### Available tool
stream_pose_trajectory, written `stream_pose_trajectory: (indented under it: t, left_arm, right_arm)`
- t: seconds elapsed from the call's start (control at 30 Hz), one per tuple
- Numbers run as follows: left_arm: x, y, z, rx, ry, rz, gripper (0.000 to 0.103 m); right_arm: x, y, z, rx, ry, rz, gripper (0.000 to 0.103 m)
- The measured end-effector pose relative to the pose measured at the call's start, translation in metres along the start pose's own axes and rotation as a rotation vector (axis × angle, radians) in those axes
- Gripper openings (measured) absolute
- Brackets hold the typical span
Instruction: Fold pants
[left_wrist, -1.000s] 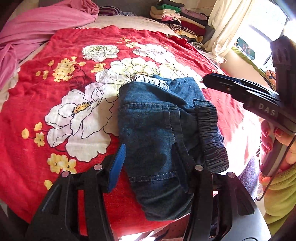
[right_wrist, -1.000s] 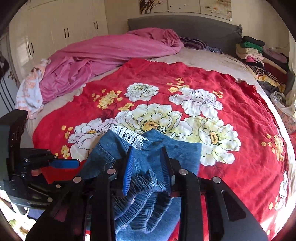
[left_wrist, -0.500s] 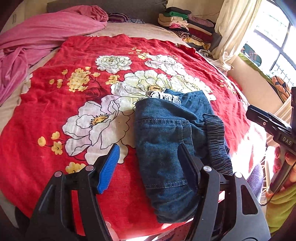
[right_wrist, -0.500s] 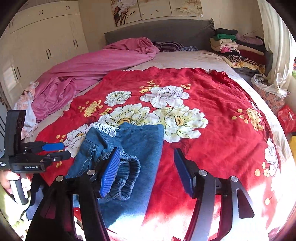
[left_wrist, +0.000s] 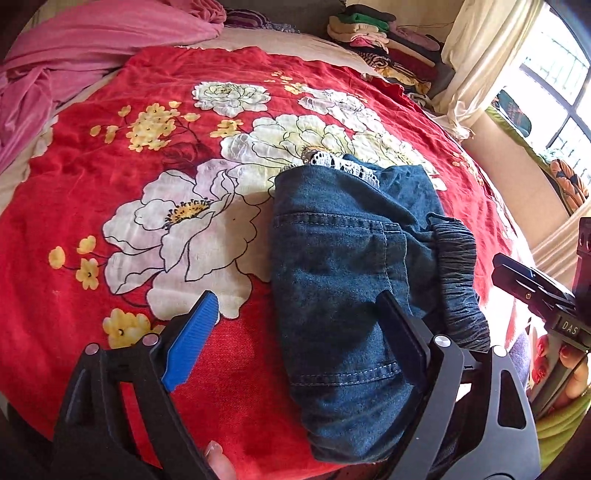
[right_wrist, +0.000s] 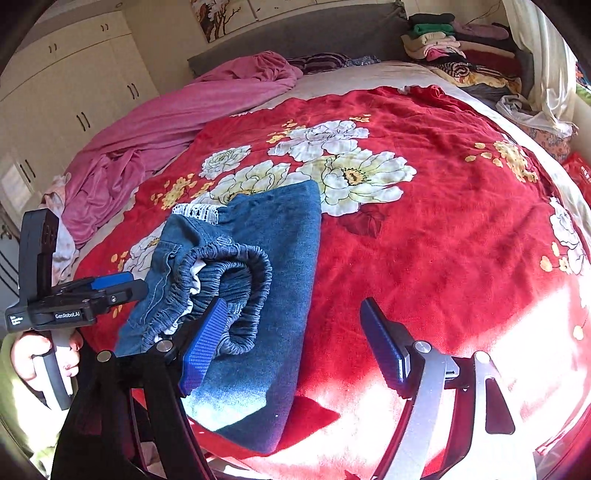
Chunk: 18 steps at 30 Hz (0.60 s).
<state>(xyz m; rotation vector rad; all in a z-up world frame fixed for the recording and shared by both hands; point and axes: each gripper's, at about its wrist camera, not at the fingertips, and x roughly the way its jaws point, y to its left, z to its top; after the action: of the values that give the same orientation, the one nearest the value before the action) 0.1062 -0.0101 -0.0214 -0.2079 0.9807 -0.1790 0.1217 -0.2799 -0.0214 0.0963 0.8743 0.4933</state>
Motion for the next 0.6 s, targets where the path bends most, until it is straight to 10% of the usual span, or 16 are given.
stream_pose_trajectory:
  t: [0.27, 0.53, 0.6]
  left_arm:
    - [0.017, 0.001, -0.001, -0.047, 0.002, -0.035, 0.08]
    - [0.027, -0.009, 0.001, -0.047, 0.0, -0.08, 0.08]
    - [0.028, -0.011, 0.001, -0.061, -0.004, -0.086, 0.065]
  right_arm:
    - [0.039, -0.01, 0.003, 0.076, 0.096, 0.089, 0.064]
    - [0.061, -0.009, 0.009, 0.111, 0.104, 0.188, 0.034]
    - [0.059, -0.004, 0.008, 0.094, 0.091, 0.194, 0.025]
